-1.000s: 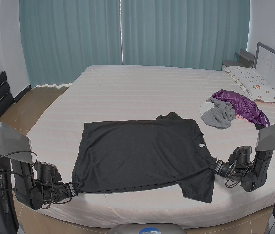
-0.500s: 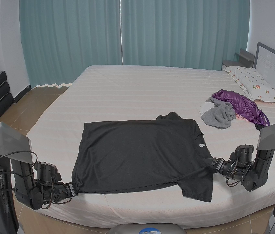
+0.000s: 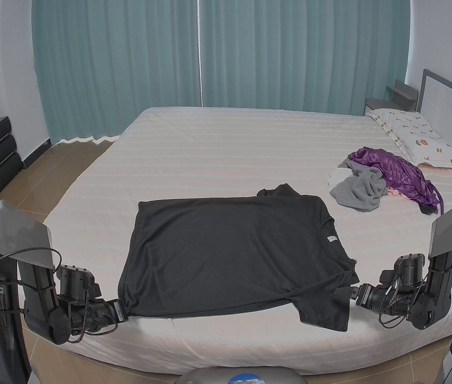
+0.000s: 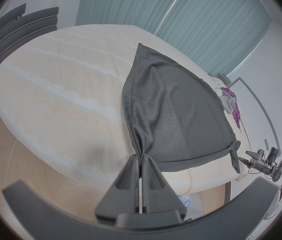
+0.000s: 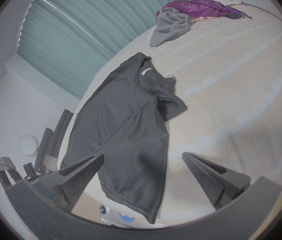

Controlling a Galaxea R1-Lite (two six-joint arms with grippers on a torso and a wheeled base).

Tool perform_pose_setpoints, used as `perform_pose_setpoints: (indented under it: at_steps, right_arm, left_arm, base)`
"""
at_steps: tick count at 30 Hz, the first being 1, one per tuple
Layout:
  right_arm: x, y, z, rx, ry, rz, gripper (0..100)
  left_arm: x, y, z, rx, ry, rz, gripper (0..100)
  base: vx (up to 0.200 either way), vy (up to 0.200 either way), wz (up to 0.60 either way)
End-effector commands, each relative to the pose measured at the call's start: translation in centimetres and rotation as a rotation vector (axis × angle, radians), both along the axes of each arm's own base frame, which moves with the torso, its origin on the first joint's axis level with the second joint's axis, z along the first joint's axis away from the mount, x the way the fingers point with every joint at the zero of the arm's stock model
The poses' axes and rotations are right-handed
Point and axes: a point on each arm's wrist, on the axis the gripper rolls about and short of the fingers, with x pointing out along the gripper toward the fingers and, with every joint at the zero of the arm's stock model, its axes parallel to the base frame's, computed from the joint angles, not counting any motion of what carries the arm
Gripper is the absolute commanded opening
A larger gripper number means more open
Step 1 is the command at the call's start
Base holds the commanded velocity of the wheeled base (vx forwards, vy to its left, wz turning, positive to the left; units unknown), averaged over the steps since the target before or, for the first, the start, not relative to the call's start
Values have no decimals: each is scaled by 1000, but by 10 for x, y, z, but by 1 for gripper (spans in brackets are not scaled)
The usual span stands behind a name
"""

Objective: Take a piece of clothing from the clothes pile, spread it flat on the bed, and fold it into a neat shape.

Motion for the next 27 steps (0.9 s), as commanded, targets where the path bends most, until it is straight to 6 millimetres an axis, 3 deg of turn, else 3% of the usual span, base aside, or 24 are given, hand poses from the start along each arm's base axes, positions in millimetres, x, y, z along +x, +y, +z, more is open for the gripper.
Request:
perform_pose_setpoints:
  at_steps: [1, 20, 21, 27]
  right_arm:
    - [-4, 3, -10, -4, 27, 11, 100]
    - [7, 11, -15, -4, 2, 34, 100]
    - [7, 11, -15, -3, 3, 33, 0]
    - [6, 11, -15, -3, -1, 28, 0]
  left_arm:
    - [0, 0, 0, -1, -2, 1, 0]
    - [0, 0, 0, -1, -2, 1, 0]
    - [0, 0, 0, -1, -2, 1, 0]
    - [0, 0, 0, 0, 0, 1, 0]
  base:
    - [0, 0, 0]
    - [0, 0, 0]
    - [0, 0, 0]
    - [0, 0, 0]
